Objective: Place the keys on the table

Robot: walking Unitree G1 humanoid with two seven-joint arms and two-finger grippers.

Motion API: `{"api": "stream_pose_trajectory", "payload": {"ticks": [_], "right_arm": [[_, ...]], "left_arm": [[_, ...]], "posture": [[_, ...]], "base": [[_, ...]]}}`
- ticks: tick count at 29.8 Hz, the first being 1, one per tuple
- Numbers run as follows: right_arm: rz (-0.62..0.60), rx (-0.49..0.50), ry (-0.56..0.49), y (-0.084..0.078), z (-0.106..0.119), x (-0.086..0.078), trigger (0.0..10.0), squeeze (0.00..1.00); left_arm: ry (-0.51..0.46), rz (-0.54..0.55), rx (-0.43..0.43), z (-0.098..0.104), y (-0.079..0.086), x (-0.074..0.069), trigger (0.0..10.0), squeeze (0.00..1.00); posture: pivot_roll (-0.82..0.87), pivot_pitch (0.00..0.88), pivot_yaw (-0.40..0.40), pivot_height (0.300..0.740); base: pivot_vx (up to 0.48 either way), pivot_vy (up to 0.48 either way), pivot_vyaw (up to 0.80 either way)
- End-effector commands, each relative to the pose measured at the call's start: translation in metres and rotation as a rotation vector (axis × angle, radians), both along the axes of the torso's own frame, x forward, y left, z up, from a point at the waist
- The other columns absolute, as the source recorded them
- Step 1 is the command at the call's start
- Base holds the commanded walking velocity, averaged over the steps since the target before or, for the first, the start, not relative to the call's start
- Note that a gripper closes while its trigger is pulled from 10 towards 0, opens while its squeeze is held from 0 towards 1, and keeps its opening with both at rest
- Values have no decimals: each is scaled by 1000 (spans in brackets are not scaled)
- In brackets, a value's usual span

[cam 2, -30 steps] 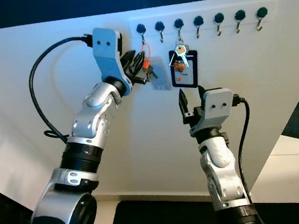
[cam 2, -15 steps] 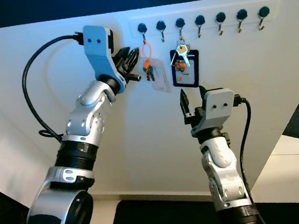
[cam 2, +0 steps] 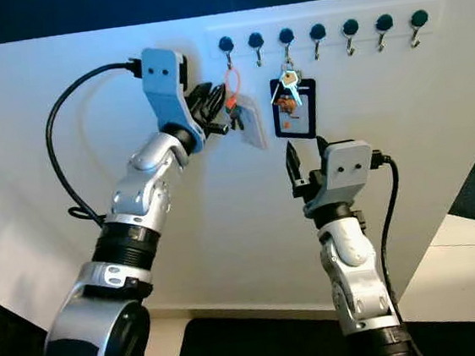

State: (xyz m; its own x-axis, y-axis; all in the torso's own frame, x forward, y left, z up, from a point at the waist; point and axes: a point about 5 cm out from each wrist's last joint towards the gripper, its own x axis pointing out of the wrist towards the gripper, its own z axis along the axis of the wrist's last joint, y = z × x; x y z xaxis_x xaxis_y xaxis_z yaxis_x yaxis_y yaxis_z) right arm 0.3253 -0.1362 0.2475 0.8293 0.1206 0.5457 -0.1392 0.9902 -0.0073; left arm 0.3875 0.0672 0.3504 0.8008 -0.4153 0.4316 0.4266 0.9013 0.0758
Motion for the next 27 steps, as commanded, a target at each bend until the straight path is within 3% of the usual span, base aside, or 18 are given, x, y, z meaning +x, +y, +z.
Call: {"api": "stream_pose_trajectory", "payload": {"ticks": [1, 2, 4, 6, 11, 12, 13, 14, 19, 23, 27], "right_arm": [[2, 2, -2, 0, -1, -2, 10000, 0], [3, 2, -2, 1, -1, -2, 10000, 0], [4, 1, -3, 1, -1, -1, 10000, 0], [5, 1, -4, 0, -1, -1, 10000, 0], [7, 1, -4, 0, 0, -1, 10000, 0], [8, 0, -4, 1, 0, 0, 10000, 0], [10, 0, -4, 1, 0, 0, 10000, 0], [11, 0, -4, 1, 0, 0, 10000, 0], [13, 1, -6, 2, 1, 1, 10000, 0], [12, 2, -5, 1, 1, 1, 10000, 0], [13, 3, -1, 2, -1, 1, 10000, 0]], "left_arm": [[-7, -21, 3, 1, -6, -1, 9451, 0], [-10, -16, 2, 2, -5, -1, 10000, 0], [-14, 9, -1, 3, -1, 0, 10000, 0], [-16, 63, -10, 2, 10, 2, 10000, 1000], [-16, 85, -24, 2, 20, 2, 10000, 1000], [-19, 75, -27, 3, 21, 0, 10000, 580], [-20, 66, -29, 3, 22, -1, 10000, 580], [-23, 58, -20, 3, 22, -3, 10000, 0], [-30, 29, -4, 1, 22, -9, 10000, 0], [-6, -99, -32, 1, 21, -18, 10000, 0], [-21, -143, -27, 5, 6, -23, 10000, 0]], "posture": [[7, 215, 129, 740], [7, 214, 128, 740], [7, 213, 127, 740], [9, 211, 124, 740], [13, 210, 121, 740], [15, 209, 120, 740], [15, 209, 120, 740], [16, 209, 119, 740], [17, 210, 119, 740], [21, 212, 119, 740], [25, 212, 118, 740]], "base": [[0, 0, 0], [0, 0, 0], [0, 0, 0], [0, 0, 0], [0, 0, 0], [0, 0, 0], [0, 0, 0], [0, 0, 0], [0, 0, 0], [0, 0, 0], [0, 0, 0]]}}
